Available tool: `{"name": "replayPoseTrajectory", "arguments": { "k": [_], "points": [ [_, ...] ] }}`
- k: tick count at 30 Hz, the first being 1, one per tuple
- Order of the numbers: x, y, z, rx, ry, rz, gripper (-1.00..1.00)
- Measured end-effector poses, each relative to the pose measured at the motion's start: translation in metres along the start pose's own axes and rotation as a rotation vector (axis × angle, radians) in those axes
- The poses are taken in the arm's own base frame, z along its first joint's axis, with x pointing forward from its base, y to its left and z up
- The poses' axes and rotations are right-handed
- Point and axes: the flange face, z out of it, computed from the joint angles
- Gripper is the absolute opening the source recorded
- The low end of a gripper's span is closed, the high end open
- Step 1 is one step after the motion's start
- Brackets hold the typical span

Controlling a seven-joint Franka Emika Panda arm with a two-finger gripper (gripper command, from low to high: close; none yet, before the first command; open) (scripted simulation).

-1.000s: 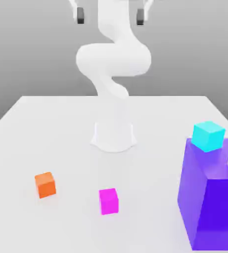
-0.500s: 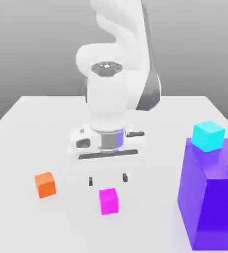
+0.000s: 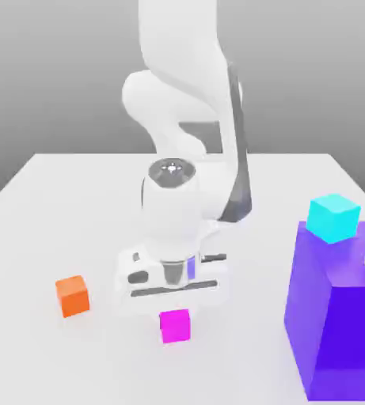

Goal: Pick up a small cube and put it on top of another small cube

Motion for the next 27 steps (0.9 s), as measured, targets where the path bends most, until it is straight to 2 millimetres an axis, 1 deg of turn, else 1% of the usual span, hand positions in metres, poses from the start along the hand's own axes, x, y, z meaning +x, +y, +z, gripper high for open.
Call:
{"name": "replayPoseTrajectory", "arguments": {
  "k": [5,6,8,9,11,13,15,18,22,24,26,27],
  "points": [
    [-0.001,0.001,-0.042,0.000,0.000,0.001,-1.00],
    [0.002,0.000,-0.046,0.000,0.000,0.020,-1.00],
    [0.013,-0.011,-0.061,-0.002,0.000,0.011,-1.00],
    [0.018,-0.020,-0.071,-0.003,0.000,-0.010,-1.00],
    [0.013,-0.060,-0.091,-0.005,0.001,-0.120,-1.00],
    [0.013,-0.087,-0.115,-0.008,0.002,-0.194,-1.00],
    [0.008,-0.111,-0.141,-0.010,0.004,-0.285,-1.00],
    [-0.011,-0.144,-0.183,-0.010,0.004,-0.465,-1.00],
    [-0.054,-0.181,-0.244,-0.007,0.002,-0.740,-1.00],
    [-0.080,-0.194,-0.275,-0.005,0.001,-0.880,-1.00],
    [-0.107,-0.201,-0.304,-0.002,0.000,-1.018,-1.00],
    [-0.115,-0.202,-0.307,0.001,-0.001,-1.065,-1.00]
  ]
}}
